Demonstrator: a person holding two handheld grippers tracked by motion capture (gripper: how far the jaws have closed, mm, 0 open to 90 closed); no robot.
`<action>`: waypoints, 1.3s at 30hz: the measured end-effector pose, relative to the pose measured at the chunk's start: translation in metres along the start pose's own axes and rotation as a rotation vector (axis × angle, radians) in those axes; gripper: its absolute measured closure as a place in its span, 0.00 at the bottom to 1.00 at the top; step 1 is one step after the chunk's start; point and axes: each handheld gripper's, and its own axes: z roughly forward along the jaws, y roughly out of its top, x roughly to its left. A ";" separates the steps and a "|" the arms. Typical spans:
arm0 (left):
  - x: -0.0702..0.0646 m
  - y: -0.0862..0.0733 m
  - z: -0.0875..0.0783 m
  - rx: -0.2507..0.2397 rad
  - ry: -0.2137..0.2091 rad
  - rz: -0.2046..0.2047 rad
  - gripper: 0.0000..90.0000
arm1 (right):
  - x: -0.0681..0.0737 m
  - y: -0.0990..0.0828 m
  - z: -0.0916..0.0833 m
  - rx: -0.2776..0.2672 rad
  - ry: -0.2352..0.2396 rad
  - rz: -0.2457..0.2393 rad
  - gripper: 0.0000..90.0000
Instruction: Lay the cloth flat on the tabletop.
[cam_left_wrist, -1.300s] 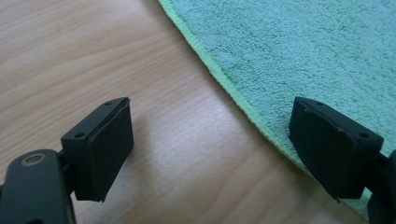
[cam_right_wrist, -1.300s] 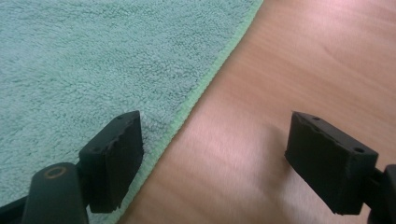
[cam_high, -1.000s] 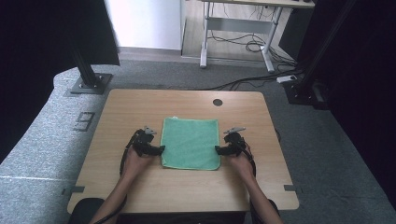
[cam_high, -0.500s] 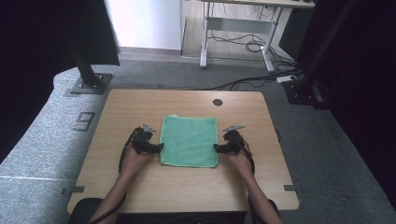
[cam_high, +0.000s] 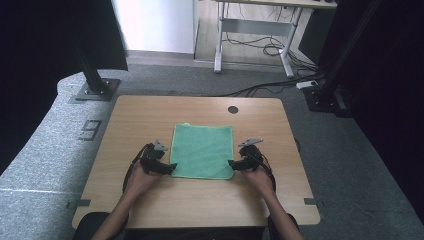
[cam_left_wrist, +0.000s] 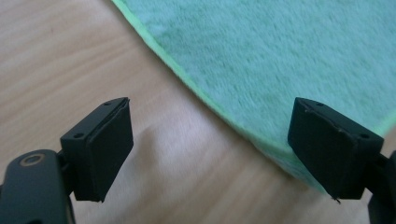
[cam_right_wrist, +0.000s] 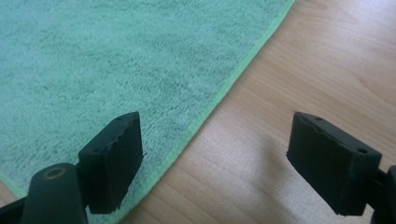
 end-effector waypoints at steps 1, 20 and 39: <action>-0.001 -0.003 -0.002 0.006 0.001 0.003 0.16 | 0.000 -0.001 0.001 0.005 0.001 -0.001 0.20; 0.002 -0.026 -0.009 -0.011 -0.029 -0.054 0.16 | -0.001 -0.010 0.001 -0.012 0.010 -0.003 0.20; 0.008 -0.058 -0.036 -0.038 0.029 -0.032 0.12 | -0.009 -0.049 -0.032 -0.018 -0.015 0.045 0.02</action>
